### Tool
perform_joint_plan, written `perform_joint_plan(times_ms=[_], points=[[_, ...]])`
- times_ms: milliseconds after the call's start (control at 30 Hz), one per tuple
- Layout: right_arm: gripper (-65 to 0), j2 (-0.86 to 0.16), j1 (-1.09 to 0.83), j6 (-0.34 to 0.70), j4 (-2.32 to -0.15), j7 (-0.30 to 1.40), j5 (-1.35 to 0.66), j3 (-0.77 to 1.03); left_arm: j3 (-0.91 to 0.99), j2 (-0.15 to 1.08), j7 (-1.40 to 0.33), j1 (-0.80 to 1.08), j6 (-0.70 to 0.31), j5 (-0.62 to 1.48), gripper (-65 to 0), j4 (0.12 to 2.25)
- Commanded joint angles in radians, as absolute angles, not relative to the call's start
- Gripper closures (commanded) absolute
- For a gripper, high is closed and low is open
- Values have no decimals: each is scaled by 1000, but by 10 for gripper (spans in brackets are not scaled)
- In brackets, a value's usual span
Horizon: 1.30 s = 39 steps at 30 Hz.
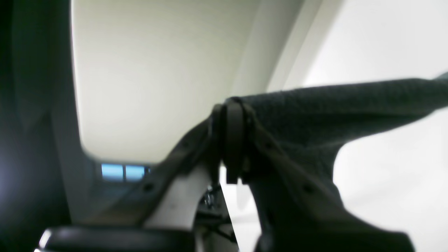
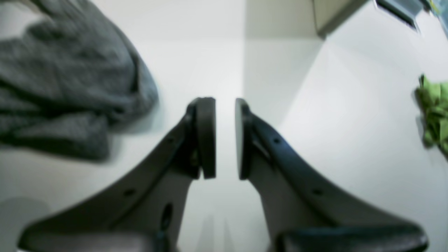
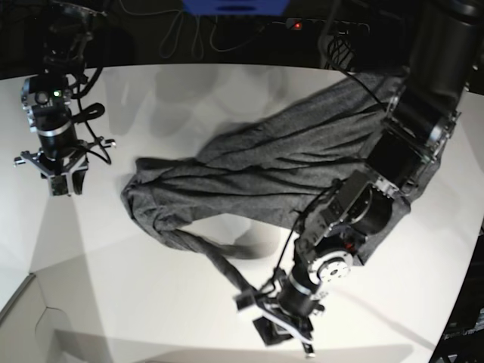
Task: Layout the t-shirt on the table in an organized manner, then fold the t-shirt properly
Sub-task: 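Pull the grasped fabric with the left gripper away from the shirt and release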
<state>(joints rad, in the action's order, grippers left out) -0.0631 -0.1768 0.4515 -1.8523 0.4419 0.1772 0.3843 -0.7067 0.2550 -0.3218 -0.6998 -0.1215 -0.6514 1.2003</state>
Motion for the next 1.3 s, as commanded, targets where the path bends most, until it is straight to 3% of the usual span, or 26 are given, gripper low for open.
perform_joint_plan(times_ms=[0, 200, 367, 833, 1100, 1200, 1267], points=[[-105, -70, -163, 450, -1871, 409, 168, 386, -728, 278, -311, -731, -124, -661, 0, 1214], [-105, -65, -160, 450, -1871, 409, 168, 384, -970, 371, -311, -725, -193, -659, 0, 1213], [-105, -65, -159, 450, -1871, 409, 168, 381, -1052, 412, -311, -731, -197, -670, 0, 1213], [-105, -65, -157, 450, -1871, 409, 168, 380, -1043, 412, -320, -862, -188, -661, -4, 1056], [-104, -64, -159, 450, -1871, 409, 166, 380, -866, 321, -458, -862, -188, -661, -6, 1041], [-104, -64, -159, 450, -1871, 409, 166, 380, -862, 314, -472, -862, -189, -659, -78, 1041], [-104, -64, -159, 450, -1871, 409, 166, 380, -865, 314, -473, -860, -194, -659, -192, 1041]])
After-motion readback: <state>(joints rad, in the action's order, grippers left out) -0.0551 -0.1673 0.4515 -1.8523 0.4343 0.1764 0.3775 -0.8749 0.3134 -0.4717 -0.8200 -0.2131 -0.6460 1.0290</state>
